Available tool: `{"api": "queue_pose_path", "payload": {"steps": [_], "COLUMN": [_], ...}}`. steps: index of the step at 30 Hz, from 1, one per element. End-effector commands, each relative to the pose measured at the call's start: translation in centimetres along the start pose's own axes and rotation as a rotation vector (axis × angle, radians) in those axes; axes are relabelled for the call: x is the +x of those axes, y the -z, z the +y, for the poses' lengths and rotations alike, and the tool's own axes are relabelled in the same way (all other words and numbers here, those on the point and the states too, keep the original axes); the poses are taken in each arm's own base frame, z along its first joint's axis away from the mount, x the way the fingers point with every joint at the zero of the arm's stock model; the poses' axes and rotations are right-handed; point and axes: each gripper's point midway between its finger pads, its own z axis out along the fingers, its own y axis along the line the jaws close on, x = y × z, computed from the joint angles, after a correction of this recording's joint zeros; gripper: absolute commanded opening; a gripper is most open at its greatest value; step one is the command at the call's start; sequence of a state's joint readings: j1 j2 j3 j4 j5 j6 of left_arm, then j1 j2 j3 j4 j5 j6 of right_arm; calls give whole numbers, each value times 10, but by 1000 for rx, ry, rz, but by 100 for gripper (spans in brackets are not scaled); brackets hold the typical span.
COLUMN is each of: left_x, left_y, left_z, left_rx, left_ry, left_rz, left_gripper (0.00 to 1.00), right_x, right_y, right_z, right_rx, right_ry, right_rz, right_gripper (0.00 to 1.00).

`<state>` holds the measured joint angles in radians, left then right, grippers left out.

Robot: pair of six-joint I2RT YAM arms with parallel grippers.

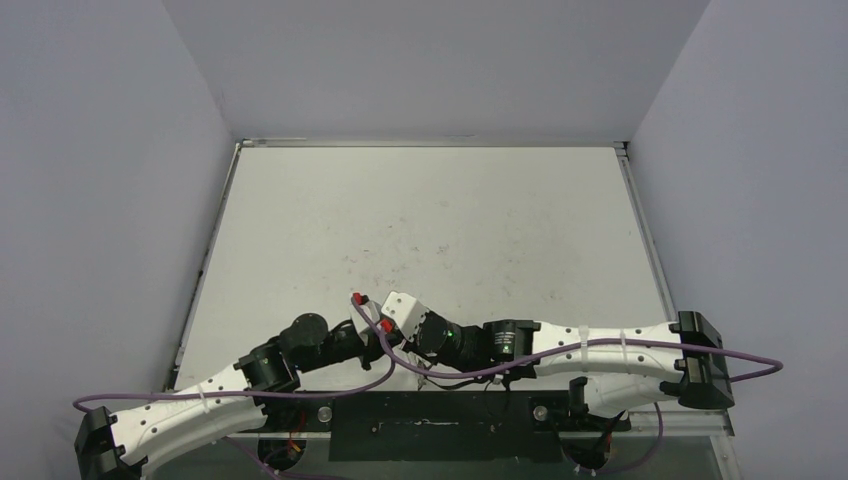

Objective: Put the keys on the keyring
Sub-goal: Insert the key onto the keyring.

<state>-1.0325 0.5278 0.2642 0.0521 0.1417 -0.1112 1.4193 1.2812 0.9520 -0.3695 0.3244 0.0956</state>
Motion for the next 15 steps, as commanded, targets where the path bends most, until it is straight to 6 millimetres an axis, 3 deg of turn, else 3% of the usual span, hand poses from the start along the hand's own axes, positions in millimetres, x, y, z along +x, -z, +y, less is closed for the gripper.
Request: {"api": "queue_pose_path", "payload": {"steps": [1,15], "left_x": [-30,-31], "left_y": [-1,-1], "left_z": [-4,-4], "left_rx": [13,15], "left_ry": [-9,-10], "left_rz": [-99,-101], "left_gripper": [0,0], "right_x": [-7,5], "right_y": [6,2], "right_z": [8,2], "right_rx": [-27,28], "right_ry": [31,33], "right_rz": [-29,20], "right_gripper": [0,0]}}
